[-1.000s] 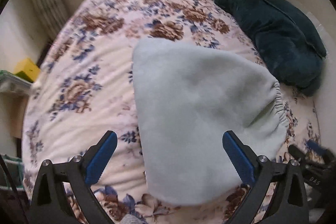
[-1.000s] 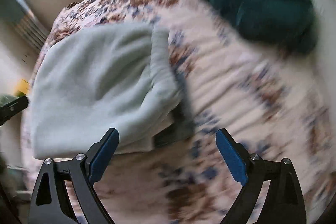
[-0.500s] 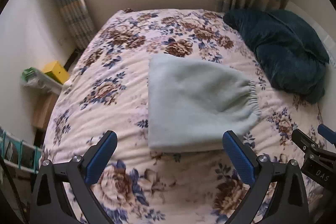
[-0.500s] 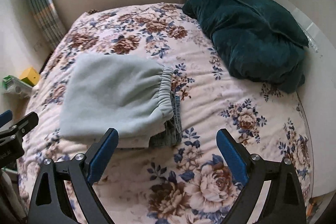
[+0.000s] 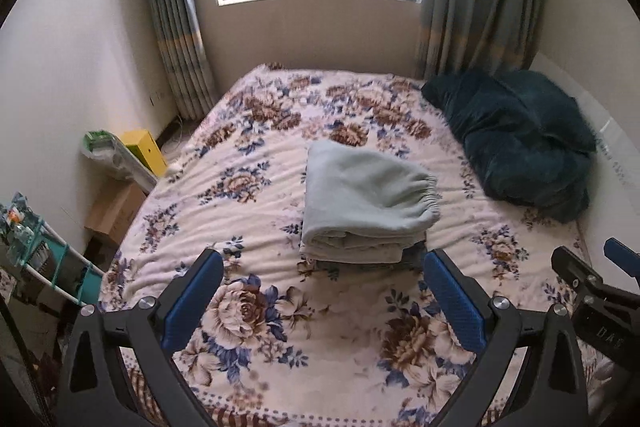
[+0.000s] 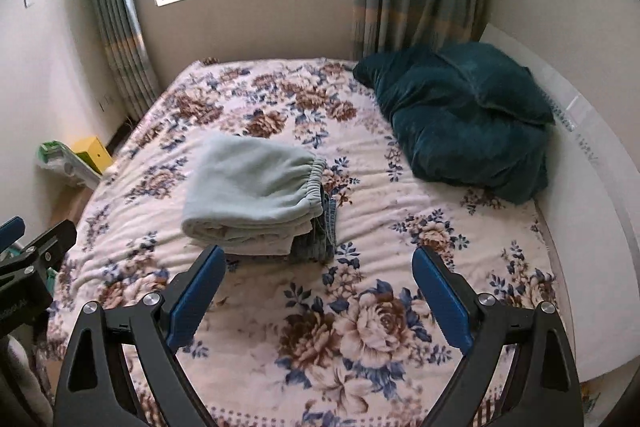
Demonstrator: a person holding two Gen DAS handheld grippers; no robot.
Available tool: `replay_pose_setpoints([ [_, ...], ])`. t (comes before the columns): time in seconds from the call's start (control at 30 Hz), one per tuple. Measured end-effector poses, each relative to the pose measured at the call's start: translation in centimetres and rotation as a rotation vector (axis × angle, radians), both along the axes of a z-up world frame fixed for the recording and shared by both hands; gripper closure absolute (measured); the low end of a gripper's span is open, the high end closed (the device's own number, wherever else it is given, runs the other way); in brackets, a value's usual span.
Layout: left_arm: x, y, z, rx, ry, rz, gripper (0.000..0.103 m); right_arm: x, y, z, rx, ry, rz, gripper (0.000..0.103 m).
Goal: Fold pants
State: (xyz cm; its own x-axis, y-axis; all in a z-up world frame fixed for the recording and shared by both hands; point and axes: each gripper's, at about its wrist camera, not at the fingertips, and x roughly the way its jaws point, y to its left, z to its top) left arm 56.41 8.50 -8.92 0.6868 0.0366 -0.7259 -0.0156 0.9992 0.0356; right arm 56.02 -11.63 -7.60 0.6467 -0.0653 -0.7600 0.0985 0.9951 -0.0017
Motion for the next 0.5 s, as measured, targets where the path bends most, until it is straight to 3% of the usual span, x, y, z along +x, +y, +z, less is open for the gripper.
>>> replay_pose_setpoints([
  [0.23, -8.9, 0.6, 5.5, 0.004, -0.078, -0.065, 0.0, -11.4, 1.0, 6.5, 0.014, -0.065, -0.028, 0.007],
  [0.5, -16.8, 2.1, 9.1, 0.001, -0.111, -0.064, 0.0, -22.9, 2.0, 12.8, -0.007, -0.114, -0.052, 0.007],
])
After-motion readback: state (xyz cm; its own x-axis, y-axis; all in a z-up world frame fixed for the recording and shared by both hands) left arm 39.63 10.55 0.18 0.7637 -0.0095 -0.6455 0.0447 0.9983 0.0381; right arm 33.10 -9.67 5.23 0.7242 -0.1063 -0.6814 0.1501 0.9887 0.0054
